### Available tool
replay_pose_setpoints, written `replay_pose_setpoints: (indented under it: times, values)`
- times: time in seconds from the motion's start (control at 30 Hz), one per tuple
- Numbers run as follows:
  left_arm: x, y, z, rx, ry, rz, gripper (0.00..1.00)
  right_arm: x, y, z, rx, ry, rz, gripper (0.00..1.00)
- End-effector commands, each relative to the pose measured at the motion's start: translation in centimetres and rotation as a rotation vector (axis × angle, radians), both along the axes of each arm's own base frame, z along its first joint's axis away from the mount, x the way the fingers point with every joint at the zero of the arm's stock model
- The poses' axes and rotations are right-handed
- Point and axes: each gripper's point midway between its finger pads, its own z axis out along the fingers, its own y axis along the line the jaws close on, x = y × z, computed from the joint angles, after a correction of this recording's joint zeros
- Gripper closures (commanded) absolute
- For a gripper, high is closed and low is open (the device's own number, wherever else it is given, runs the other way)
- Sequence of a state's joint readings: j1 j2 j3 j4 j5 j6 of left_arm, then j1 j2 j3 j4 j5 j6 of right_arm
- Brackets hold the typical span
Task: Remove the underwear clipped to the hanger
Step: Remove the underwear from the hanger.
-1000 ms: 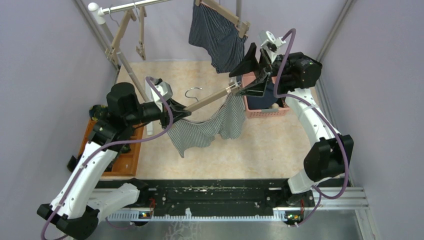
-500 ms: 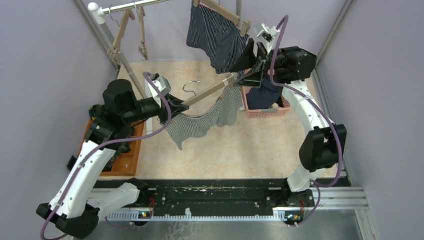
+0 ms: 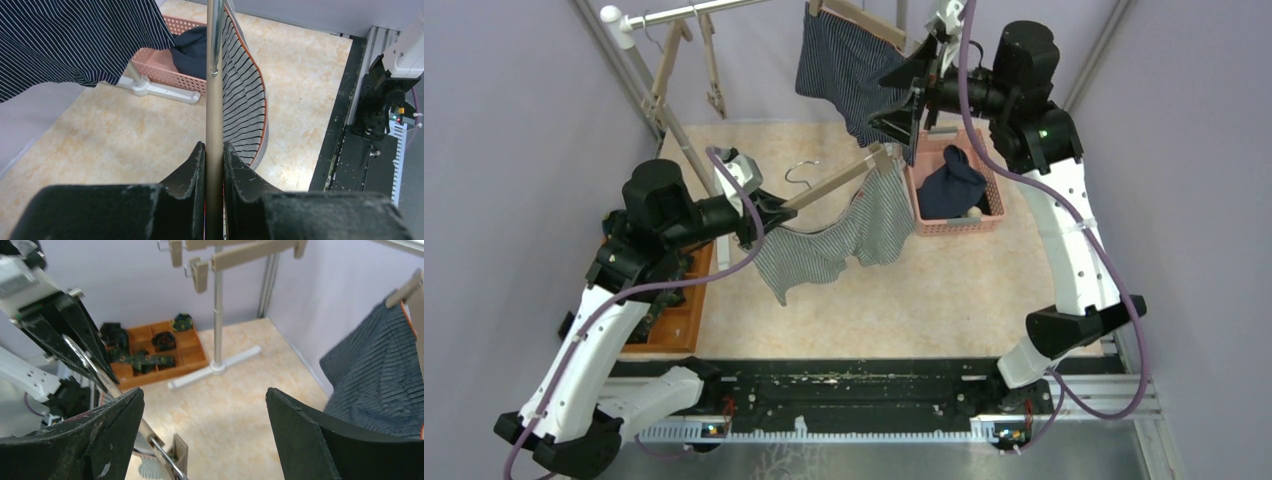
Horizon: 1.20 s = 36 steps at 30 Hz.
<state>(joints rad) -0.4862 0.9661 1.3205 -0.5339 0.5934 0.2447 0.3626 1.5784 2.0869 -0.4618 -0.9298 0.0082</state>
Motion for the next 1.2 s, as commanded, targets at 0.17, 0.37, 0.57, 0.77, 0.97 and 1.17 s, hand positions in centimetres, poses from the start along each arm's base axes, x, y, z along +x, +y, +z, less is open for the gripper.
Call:
replay_pose_setpoints:
  times: [0.17, 0.37, 0.57, 0.77, 0.97, 1.17]
  values:
    - [-0.2, 0.6, 2.4, 0.006, -0.171, -0.010, 0.97, -1.2, -1.7, -5.0, -0.193, 0.022, -0.024, 0.08]
    - [-0.7, -0.3, 2.4, -0.011, -0.168, -0.073, 0.99, -3.1, -1.6, -5.5, -0.184, 0.010, 0.054, 0.07]
    - [-0.1, -0.6, -0.9, 0.021, -0.156, -0.090, 0.99, -4.5, -2.1, -5.2, -0.188, -0.038, 0.078, 0.06]
    - [-0.9, -1.2, -3.6, -0.063, -0.098, -0.127, 0.99, -4.9, -2.6, -4.2, -0.159, -0.061, 0.066, 0.05]
    - [-1.5, -0.7, -3.2, -0.095, -0.132, -0.105, 0.99, -5.2, -2.5, -4.7, -0.155, -0.056, 0.126, 0.04]
    - [-1.8, -0.7, -1.2, -0.154, -0.209, -0.106, 0.99, -5.8, -2.7, -7.9, -0.227, -0.059, 0.207, 0.04]
